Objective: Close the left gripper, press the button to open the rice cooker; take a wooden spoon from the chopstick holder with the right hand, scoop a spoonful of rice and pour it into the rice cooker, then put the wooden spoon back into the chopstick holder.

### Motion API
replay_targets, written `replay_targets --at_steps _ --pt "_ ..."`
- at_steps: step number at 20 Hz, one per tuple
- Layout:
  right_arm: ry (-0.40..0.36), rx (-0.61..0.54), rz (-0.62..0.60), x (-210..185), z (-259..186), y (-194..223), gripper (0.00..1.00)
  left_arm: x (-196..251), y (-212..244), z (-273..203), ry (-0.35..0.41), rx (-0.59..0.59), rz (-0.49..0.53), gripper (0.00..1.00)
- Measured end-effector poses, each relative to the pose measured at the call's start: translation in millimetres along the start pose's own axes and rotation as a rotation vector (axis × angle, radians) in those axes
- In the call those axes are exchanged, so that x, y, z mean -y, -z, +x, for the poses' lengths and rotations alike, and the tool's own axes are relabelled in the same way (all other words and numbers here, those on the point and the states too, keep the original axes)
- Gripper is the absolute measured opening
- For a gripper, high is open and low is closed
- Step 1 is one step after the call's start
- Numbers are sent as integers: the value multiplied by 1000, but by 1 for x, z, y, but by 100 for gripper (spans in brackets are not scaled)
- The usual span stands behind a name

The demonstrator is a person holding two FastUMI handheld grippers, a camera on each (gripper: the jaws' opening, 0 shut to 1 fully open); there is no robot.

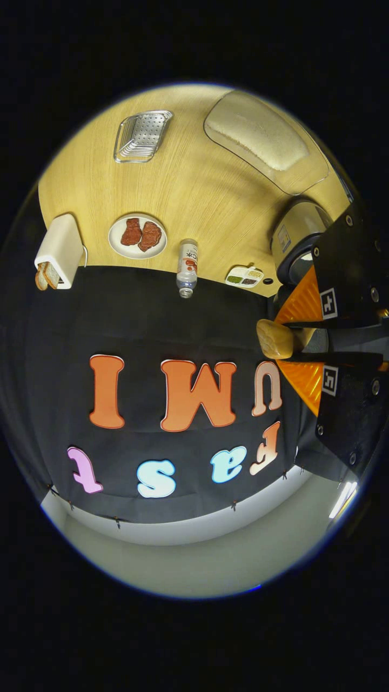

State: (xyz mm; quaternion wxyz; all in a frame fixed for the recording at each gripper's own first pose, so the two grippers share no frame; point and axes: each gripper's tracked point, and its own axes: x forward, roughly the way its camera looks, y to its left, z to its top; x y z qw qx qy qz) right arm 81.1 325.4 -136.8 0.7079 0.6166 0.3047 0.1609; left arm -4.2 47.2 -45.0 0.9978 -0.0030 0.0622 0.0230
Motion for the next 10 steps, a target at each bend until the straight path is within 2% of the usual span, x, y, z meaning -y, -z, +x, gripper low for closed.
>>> replay_targets --at_steps 10 --pt "24 -50 -148 -22 65 53 17 -7 9 -16 7 -9 -11 98"
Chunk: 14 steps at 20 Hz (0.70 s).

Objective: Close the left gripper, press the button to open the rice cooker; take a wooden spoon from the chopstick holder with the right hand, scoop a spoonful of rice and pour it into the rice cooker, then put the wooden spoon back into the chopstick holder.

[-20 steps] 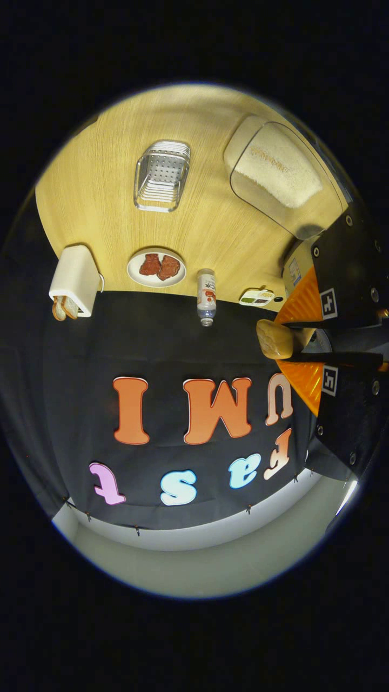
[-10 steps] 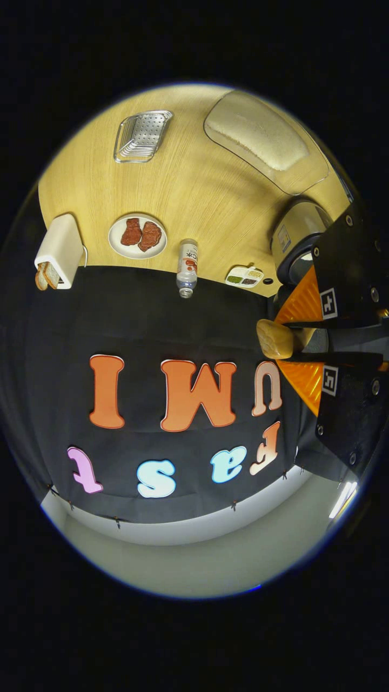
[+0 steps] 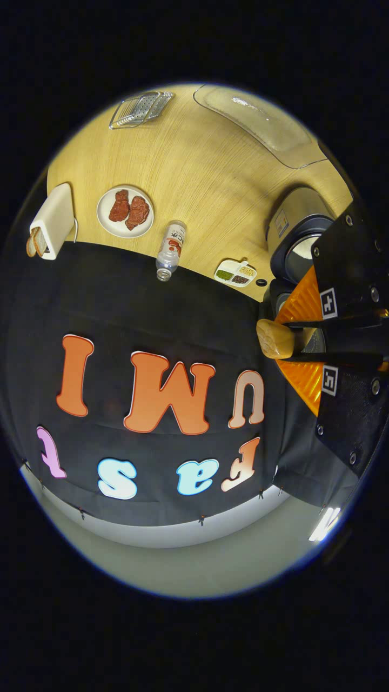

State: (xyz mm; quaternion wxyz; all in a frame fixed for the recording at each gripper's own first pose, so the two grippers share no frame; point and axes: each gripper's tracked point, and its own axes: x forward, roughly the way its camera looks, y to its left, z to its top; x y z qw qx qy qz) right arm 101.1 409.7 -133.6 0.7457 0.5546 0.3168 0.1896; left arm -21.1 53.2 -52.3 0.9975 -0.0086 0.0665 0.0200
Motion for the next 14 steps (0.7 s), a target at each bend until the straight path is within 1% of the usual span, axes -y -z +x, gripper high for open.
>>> replay_targets --at_steps 6,14 --pt "-8 19 -146 -20 19 9 17 -15 9 -6 -22 -19 2 97" --pt "1 21 -241 -27 26 13 17 -26 7 -6 -33 -1 -18 97"
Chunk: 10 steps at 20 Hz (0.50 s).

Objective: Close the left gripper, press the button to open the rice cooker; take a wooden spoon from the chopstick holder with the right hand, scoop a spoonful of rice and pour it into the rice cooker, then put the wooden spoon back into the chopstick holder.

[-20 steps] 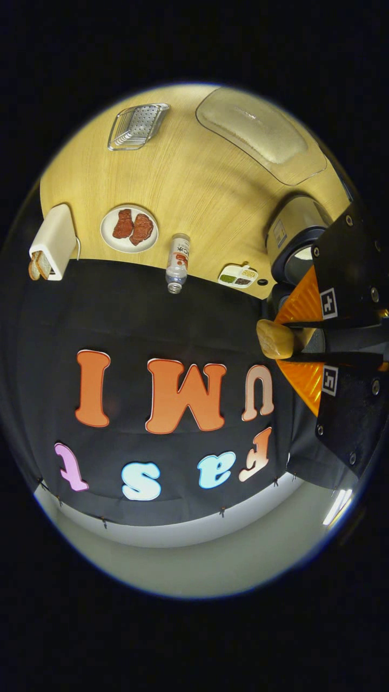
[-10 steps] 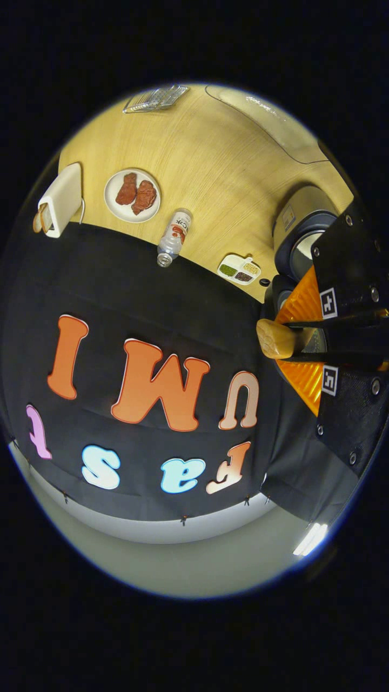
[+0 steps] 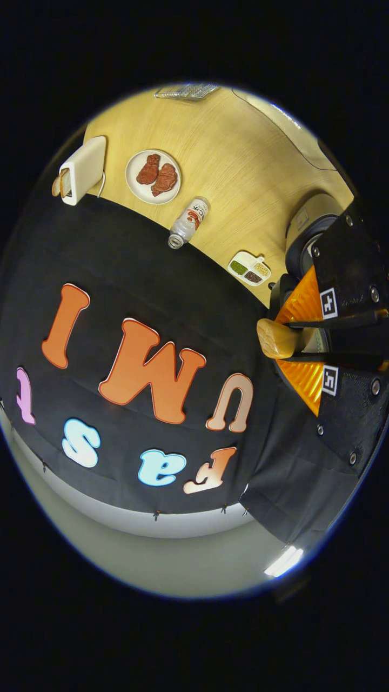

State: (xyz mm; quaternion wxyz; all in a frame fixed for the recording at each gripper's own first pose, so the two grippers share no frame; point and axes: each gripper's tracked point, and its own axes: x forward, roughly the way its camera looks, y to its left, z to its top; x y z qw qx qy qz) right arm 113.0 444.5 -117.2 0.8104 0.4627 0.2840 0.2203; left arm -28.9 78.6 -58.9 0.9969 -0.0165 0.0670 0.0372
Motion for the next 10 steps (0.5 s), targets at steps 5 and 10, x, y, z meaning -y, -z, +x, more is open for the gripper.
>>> replay_targets --at_steps 5,10 --pt "3 -11 -62 -2 2 5 17 -2 4 3 0 -6 -2 99" --pt "0 -13 -119 -7 3 9 17 -7 6 3 -11 -7 -8 97"
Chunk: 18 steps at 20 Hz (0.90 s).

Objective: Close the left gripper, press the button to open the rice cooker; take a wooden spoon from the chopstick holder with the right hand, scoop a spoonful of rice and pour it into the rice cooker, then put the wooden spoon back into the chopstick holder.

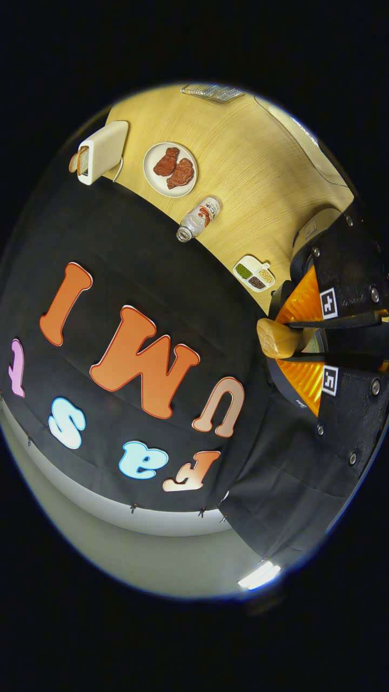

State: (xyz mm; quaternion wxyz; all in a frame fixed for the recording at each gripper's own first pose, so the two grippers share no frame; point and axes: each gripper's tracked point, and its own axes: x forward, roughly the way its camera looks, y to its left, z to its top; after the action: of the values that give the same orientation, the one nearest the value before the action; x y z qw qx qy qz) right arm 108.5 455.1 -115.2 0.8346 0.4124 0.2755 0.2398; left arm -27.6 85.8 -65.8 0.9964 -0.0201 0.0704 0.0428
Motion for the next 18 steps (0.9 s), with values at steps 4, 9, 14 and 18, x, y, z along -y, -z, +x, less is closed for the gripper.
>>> replay_targets --at_steps 4,9,14,18 --pt "-8 4 -37 -6 0 2 17 -3 0 -2 -8 -2 1 99" --pt "-20 25 -108 -15 -1 0 17 -5 0 -3 -12 -1 0 98" --pt "-35 40 -119 -20 -3 -5 17 -5 -1 -2 -13 3 -3 98" --pt "-40 41 -130 -23 -2 -5 17 -2 -1 0 5 3 -23 97"
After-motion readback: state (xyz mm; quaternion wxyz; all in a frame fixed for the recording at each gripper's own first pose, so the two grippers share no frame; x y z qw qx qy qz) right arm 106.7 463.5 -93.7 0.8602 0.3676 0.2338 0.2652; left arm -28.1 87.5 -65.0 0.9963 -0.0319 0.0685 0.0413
